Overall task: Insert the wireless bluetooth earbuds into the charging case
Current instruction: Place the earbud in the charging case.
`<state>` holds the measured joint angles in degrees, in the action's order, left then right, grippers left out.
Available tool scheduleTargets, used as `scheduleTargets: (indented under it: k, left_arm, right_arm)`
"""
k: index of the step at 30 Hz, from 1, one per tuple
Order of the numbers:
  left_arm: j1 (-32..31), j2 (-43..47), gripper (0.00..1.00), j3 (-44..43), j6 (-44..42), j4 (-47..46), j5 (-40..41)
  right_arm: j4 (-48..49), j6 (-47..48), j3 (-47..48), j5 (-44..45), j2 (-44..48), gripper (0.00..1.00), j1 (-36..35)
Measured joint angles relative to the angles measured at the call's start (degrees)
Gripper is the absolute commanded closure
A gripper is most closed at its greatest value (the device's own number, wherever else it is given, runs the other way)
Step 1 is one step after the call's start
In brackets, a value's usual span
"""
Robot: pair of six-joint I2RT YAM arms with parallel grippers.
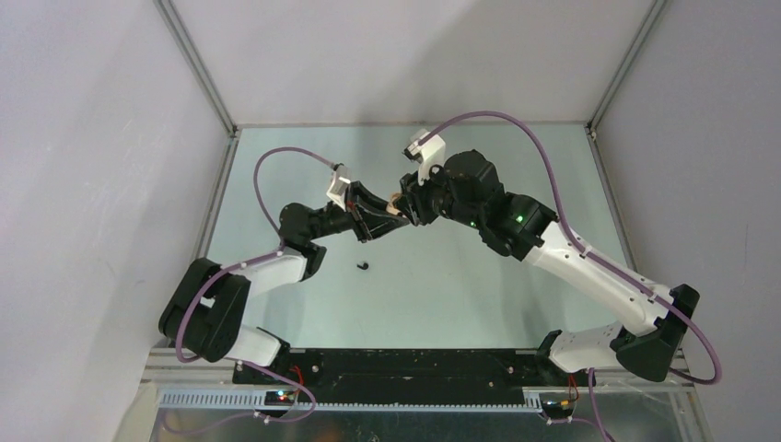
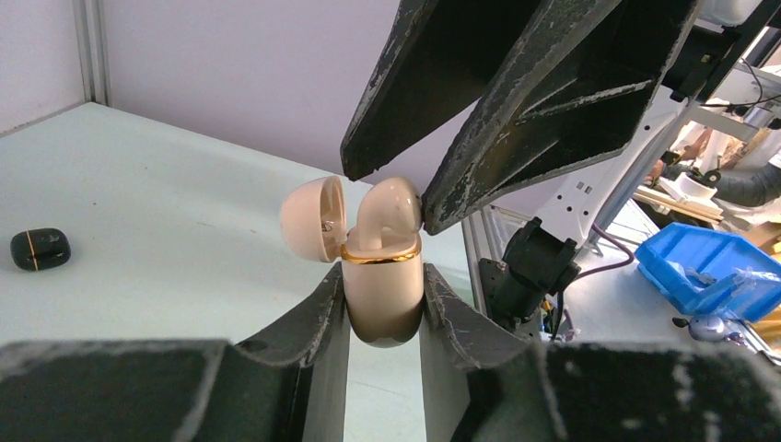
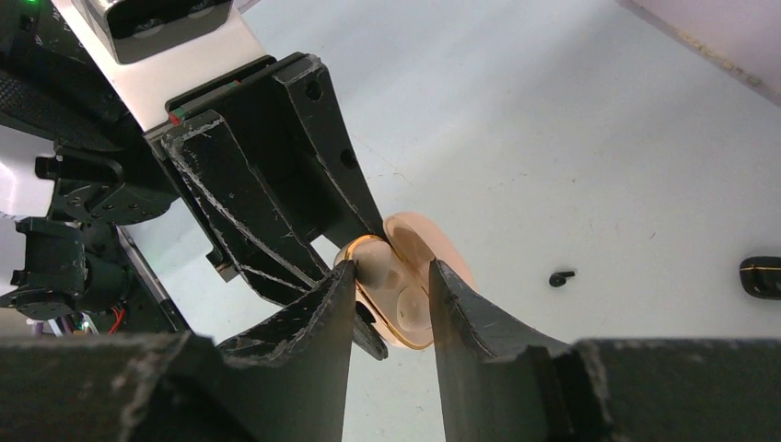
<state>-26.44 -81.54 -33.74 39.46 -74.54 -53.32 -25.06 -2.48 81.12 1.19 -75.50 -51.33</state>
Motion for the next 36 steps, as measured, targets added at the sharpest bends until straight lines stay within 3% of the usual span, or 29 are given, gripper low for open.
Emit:
scheduleTargets:
  k: [23, 36]
  left_arm:
    - [0.2, 2.3, 0.96, 0.1, -1.6, 0.1, -2.5]
    - [0.5, 6.0, 0.96, 1.1, -13.3, 7.3, -6.6]
  right_arm:
    - [-0.3, 2.2, 0.0, 1.5, 1.8, 0.61, 0.0]
    - [-0.5, 5.2, 0.0, 0.1, 2.7, 0.61, -0.3]
